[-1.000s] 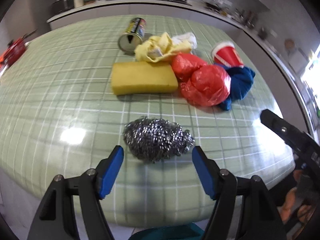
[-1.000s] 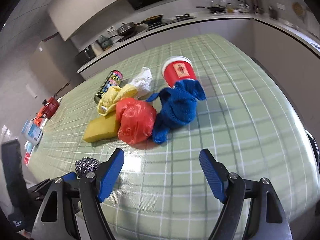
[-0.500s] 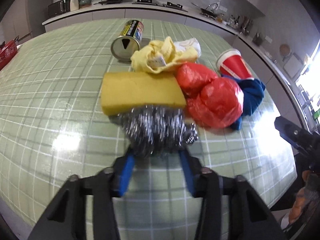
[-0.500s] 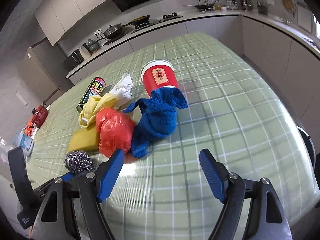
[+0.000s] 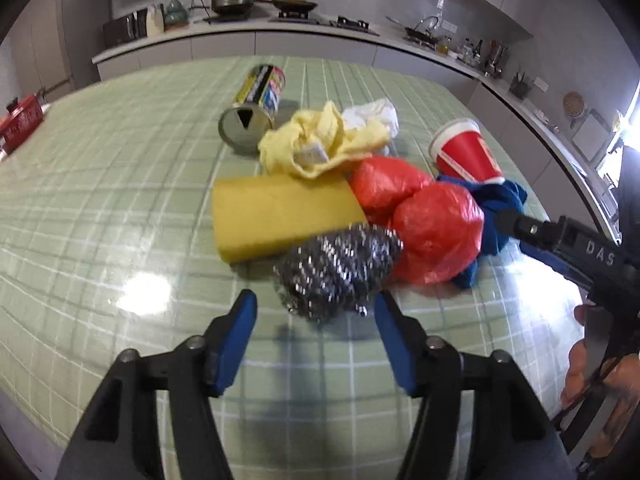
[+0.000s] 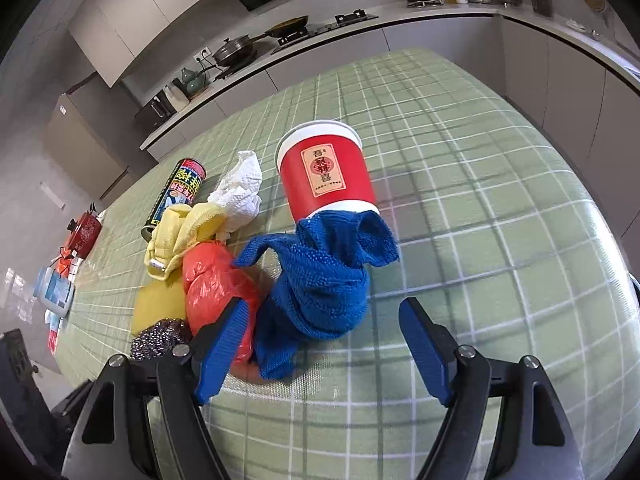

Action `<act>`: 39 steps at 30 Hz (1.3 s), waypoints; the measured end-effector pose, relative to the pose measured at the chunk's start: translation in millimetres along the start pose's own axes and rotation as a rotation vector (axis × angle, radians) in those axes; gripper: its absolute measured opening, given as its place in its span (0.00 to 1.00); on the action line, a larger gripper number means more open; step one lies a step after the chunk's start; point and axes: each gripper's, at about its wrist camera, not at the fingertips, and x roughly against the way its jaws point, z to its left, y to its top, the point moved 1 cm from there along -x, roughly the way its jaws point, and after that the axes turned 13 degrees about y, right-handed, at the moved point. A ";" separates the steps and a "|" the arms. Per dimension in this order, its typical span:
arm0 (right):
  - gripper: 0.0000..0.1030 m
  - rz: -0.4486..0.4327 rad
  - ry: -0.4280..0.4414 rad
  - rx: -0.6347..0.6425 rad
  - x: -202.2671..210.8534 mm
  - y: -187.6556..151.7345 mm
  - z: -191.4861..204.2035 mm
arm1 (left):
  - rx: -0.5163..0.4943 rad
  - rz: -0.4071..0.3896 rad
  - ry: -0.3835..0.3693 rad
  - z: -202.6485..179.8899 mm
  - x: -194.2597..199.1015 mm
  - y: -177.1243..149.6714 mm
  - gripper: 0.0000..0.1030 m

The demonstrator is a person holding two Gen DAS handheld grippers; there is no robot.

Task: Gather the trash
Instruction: 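Lift the steel wool with the left tool while the right tool grasps the blue cloth, then carry steel wool and blue cloth over the black bin and open both tools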

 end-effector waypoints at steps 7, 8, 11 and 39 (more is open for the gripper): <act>0.77 0.010 -0.006 -0.011 -4.7 -0.3 -6.1 | -0.051 -0.023 -0.036 -16.2 -16.3 12.6 0.52; 0.77 0.012 -0.008 -0.012 -5.5 -0.2 -7.1 | -0.055 -0.026 -0.042 -18.0 -16.2 13.0 0.48; 0.77 0.011 -0.008 -0.022 -7.6 -0.2 -9.1 | -0.066 -0.041 -0.051 -23.5 -12.4 11.6 0.39; 0.51 0.010 0.001 0.016 -21.8 0.0 -7.2 | -0.081 -0.060 -0.083 -28.4 -7.3 5.1 0.70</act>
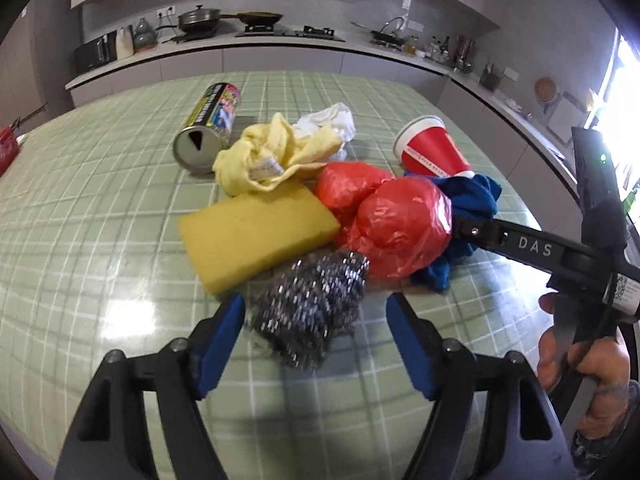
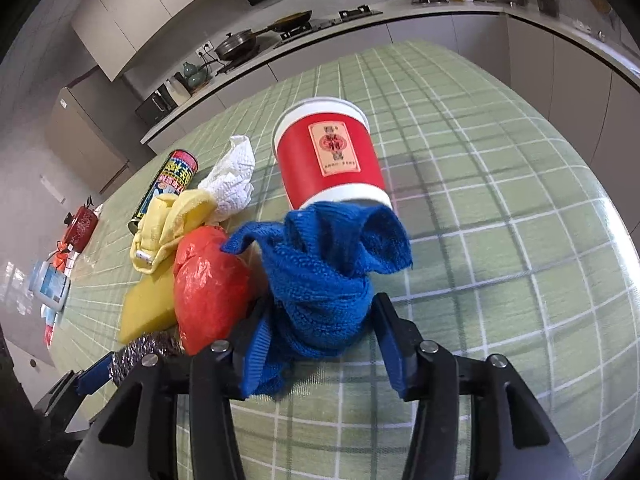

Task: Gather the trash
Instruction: 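Carry steel wool and blue cloth over the black bin and open both tools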

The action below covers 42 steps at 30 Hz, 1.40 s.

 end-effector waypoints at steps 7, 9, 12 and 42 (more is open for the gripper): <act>0.42 0.007 -0.004 0.036 -6.5 2.3 4.2 | -0.003 -0.015 -0.020 1.0 -3.0 -2.0 0.37; 0.40 0.007 -0.004 0.040 -6.4 1.0 4.4 | 0.003 -0.020 -0.031 2.3 0.0 -2.8 0.32; 0.35 -0.002 -0.002 0.047 -2.1 -1.7 6.5 | 0.036 -0.025 -0.039 8.5 4.5 -3.6 0.30; 0.34 -0.299 -0.171 -0.093 202.0 -63.0 -44.2 | -0.100 -0.151 -0.235 -81.5 70.9 0.5 0.30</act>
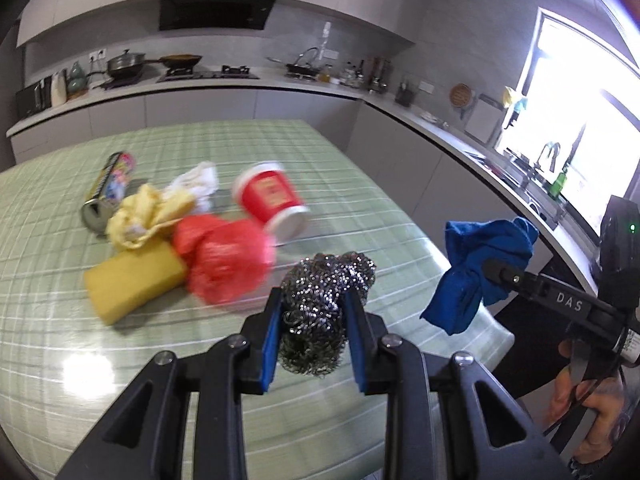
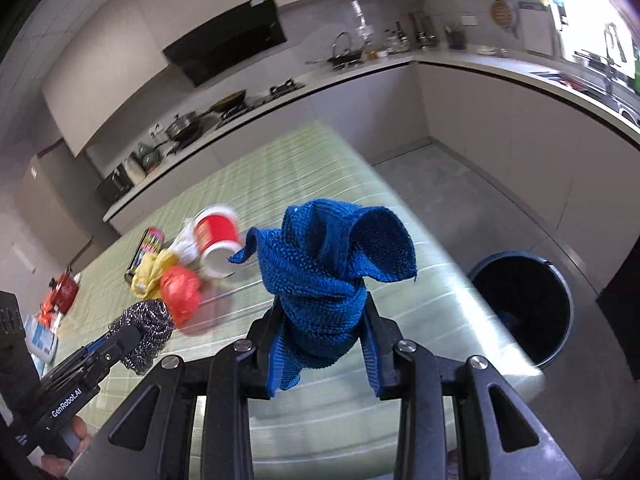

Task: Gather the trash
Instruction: 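Carry steel wool and blue cloth over the black bin and open both tools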

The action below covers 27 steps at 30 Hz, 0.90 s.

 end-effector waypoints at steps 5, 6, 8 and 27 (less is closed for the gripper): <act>0.34 -0.034 0.013 -0.015 36.7 18.7 -72.5 | -0.021 -0.024 -0.004 -76.0 -9.7 5.9 0.30; 0.34 -0.036 0.014 -0.016 44.0 22.6 -88.9 | -0.019 -0.025 -0.004 -91.1 -13.1 6.8 0.30; 0.34 -0.031 0.002 -0.020 58.7 34.2 -128.9 | -0.007 -0.007 -0.017 -131.8 -24.5 9.4 0.30; 0.35 0.268 -0.061 -0.037 6.9 29.4 -359.8 | 0.007 0.317 0.010 -336.1 -171.7 -7.2 0.43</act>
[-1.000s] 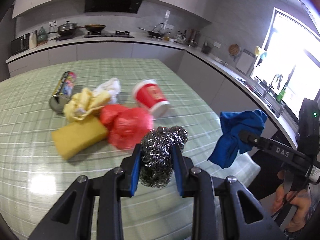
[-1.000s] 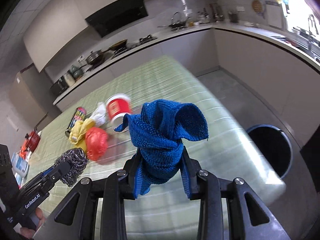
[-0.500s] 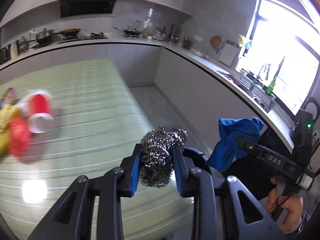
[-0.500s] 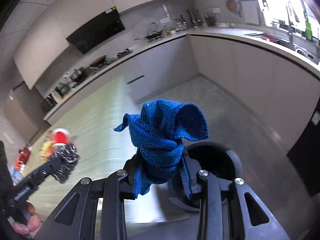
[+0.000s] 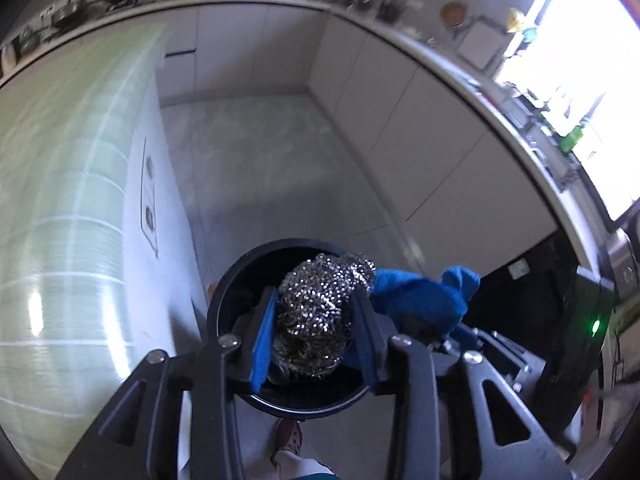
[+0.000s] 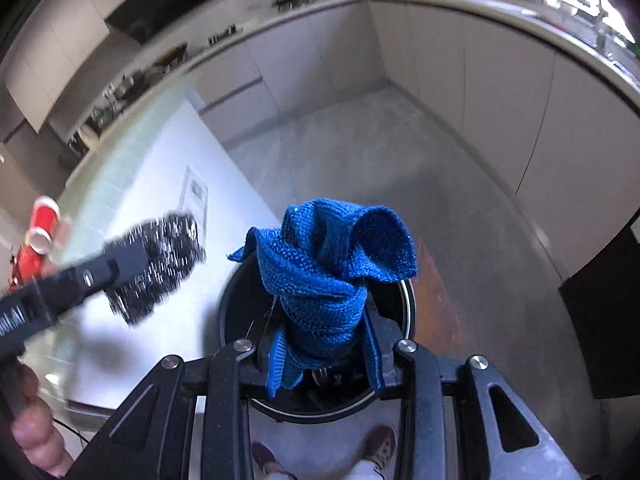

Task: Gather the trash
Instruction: 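Carry steel wool and blue cloth over the black bin and open both tools, then move both empty tools back over the table toward the spray can and red cup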

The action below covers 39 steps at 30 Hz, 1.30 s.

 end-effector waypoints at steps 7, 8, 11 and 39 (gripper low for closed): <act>0.51 0.060 0.018 -0.031 -23.8 2.9 -14.3 | 0.053 0.044 0.049 -1.8 -10.2 6.9 0.67; 0.51 0.054 0.016 -0.029 -22.5 6.3 -15.4 | 0.064 0.045 0.052 0.1 -8.7 9.2 0.67; 0.51 0.015 0.007 -0.037 -9.1 14.1 -12.7 | 0.106 0.011 0.043 8.7 9.9 15.6 0.67; 0.52 -0.143 0.175 0.158 -12.3 -4.0 324.2 | 0.341 -0.139 0.223 313.1 169.5 -65.9 0.67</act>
